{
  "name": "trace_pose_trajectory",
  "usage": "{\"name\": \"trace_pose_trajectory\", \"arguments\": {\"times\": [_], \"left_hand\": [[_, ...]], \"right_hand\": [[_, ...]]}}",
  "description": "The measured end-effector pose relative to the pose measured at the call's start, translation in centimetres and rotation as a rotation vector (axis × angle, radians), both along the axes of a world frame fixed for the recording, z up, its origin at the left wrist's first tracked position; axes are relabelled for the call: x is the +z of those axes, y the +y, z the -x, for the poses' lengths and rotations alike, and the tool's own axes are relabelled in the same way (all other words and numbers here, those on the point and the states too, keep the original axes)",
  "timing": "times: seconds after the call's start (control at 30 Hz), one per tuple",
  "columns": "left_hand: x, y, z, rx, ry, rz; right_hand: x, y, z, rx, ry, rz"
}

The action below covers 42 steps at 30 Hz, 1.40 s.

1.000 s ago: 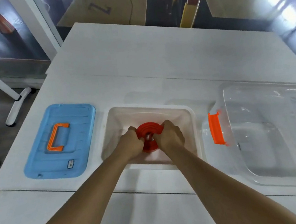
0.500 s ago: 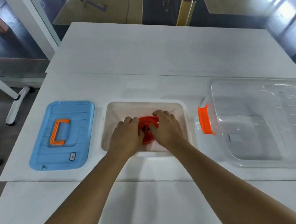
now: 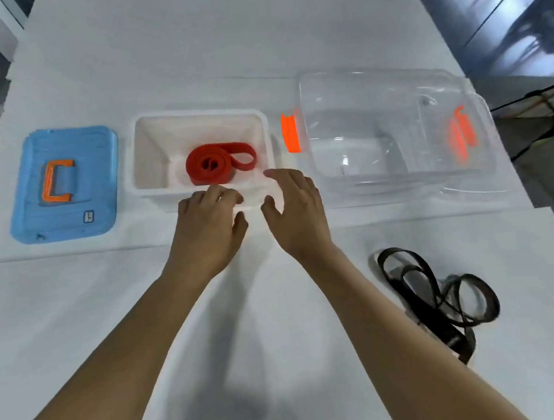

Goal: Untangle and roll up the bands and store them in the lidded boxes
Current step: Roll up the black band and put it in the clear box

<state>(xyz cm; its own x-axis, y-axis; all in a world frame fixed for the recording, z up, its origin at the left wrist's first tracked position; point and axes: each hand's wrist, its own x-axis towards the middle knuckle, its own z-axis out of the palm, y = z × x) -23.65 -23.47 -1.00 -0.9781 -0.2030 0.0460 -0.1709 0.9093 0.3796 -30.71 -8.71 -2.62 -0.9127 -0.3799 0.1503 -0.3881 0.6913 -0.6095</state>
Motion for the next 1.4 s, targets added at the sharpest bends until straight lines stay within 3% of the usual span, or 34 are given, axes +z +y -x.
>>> {"name": "trace_pose_trajectory", "arguments": {"times": [0.4,0.67,0.87,1.1,1.23,1.4], "left_hand": [[-3.0,17.3,-9.9,-0.180,-0.137,-0.058],[-6.4,29.8,-16.3,-0.435,-0.275,-0.039],[-9.2,35.8,-19.9,-0.643,-0.591,0.017],[-12.1,36.7,-21.0,-0.493,-0.472,0.054],[-8.1,34.4,-20.5,-0.238,-0.458,-0.303],[0.2,31.2,-18.5,0.093,-0.391,-0.730]], "right_hand": [[-2.2,18.0,-10.3,-0.190,-0.161,-0.035],[-4.9,30.1,-14.8,-0.165,-0.218,-0.158],[-8.1,37.7,-17.3,-0.100,-0.106,-0.378],[-10.3,41.5,-18.3,0.105,-0.136,-0.624],[-9.8,40.5,-17.9,0.073,-0.097,-0.562],[-6.8,37.0,-16.1,0.023,0.017,-0.289]]}}
